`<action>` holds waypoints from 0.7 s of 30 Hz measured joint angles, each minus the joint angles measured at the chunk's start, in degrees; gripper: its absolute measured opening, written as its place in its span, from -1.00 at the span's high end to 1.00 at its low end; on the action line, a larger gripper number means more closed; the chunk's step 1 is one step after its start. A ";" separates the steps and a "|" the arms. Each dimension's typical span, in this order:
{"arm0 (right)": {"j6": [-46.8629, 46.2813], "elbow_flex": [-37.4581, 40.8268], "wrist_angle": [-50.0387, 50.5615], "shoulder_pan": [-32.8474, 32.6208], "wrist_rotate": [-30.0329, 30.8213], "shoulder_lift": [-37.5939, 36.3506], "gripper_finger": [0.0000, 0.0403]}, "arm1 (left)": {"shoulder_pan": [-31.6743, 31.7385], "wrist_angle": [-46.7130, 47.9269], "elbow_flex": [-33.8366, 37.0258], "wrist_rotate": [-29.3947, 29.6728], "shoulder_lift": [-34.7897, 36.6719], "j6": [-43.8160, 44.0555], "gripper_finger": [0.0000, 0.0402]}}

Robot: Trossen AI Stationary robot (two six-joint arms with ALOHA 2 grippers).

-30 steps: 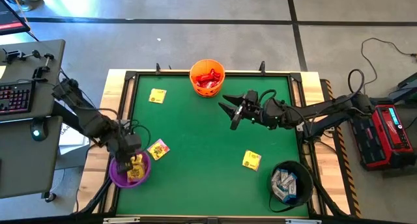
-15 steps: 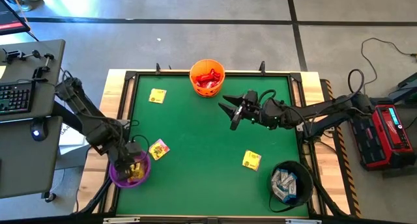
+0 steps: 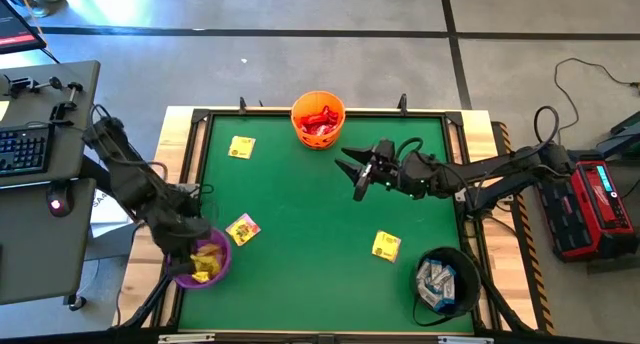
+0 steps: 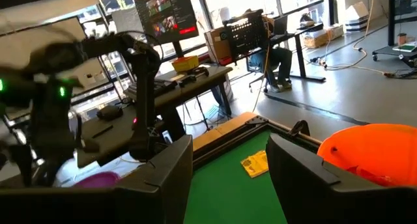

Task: Sort candy by brand, put in halloween buckets
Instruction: Put the yellow candy into the purple bucket

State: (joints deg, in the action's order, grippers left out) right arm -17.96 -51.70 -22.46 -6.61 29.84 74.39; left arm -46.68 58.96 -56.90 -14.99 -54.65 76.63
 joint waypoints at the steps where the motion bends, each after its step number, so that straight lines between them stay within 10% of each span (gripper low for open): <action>1: -0.11 0.00 0.24 -0.02 -0.22 0.00 0.09 | 0.00 0.02 -1.55 1.62 0.30 -0.46 0.43; 12: -1.61 0.02 1.41 1.44 -1.47 0.02 0.09 | 6.90 4.59 -16.31 24.55 0.57 -6.31 0.36; 21: -1.66 0.02 1.02 3.15 -1.48 0.02 0.09 | 23.37 9.19 -16.48 19.56 -6.86 -22.92 0.36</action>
State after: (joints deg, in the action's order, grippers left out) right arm -19.62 -51.68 -21.43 -3.47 28.36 74.41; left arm -23.31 68.15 -73.38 4.58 -61.52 53.71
